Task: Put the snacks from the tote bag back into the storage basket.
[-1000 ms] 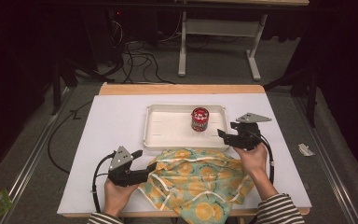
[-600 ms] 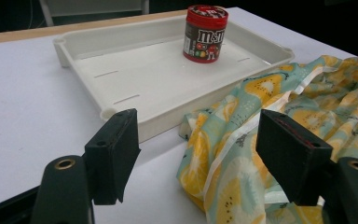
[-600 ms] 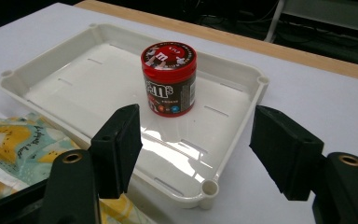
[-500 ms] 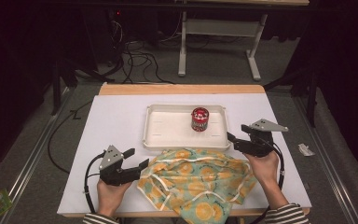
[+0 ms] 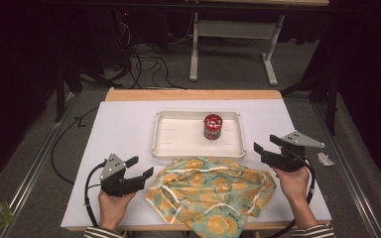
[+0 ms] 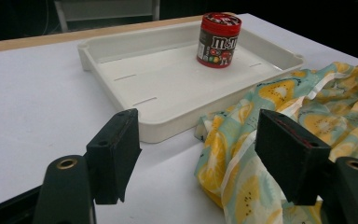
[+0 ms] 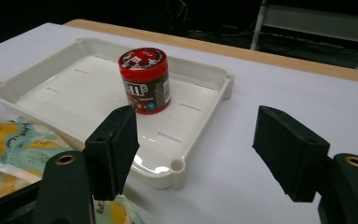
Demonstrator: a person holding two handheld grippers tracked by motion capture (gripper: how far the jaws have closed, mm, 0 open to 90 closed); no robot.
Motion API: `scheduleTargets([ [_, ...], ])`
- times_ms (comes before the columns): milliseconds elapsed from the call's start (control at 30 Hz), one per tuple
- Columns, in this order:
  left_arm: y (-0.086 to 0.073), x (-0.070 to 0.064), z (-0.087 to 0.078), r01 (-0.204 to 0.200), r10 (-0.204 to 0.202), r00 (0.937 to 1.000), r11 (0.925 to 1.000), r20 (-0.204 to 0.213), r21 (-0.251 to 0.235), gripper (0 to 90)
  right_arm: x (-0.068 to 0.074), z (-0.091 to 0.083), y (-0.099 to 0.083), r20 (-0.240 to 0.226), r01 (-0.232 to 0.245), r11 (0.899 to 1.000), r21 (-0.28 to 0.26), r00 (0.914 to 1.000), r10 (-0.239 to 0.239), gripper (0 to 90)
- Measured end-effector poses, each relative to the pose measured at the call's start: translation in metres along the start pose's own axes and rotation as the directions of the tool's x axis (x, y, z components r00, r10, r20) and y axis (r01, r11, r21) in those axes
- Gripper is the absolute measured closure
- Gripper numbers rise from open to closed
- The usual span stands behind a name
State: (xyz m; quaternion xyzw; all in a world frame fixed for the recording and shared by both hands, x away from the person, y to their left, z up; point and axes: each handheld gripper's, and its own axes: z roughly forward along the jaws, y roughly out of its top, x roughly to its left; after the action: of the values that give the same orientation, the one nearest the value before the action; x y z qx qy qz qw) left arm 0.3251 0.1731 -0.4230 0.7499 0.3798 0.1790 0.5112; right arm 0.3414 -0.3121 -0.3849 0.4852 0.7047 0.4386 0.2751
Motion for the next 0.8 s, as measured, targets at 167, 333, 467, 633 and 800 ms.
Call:
scheduleTargets([
  [167, 0.000, 0.001, 0.000, 0.002, -0.002, 1.0000, 1.0000, -0.007, 0.004, 31.2, -0.007, -0.008, -0.006, 0.013, -0.011, 1.000, -0.002, 0.9999, 0.011, 31.1],
  [333, 0.000, 0.003, -0.001, 0.003, -0.003, 0.9999, 1.0000, -0.013, 0.005, 31.3, -0.013, -0.013, -0.012, 0.027, -0.022, 1.000, -0.004, 0.9994, 0.022, 30.6],
  [467, 0.000, 0.005, -0.002, 0.011, -0.011, 0.9998, 0.9999, -0.017, 0.006, 31.3, -0.017, -0.016, -0.017, 0.036, -0.027, 1.000, 0.001, 0.9990, 0.027, 30.6],
  [633, 0.001, 0.007, -0.004, 0.015, -0.015, 0.9995, 0.9999, -0.026, -0.003, 31.3, -0.020, -0.020, -0.022, 0.047, -0.044, 0.999, -0.005, 0.9979, 0.045, 31.1],
  [800, 0.000, 0.011, -0.006, 0.022, -0.022, 0.9989, 0.9997, -0.040, -0.007, 31.3, -0.023, -0.024, -0.028, 0.054, -0.053, 0.999, -0.001, 0.9972, 0.053, 31.9],
])
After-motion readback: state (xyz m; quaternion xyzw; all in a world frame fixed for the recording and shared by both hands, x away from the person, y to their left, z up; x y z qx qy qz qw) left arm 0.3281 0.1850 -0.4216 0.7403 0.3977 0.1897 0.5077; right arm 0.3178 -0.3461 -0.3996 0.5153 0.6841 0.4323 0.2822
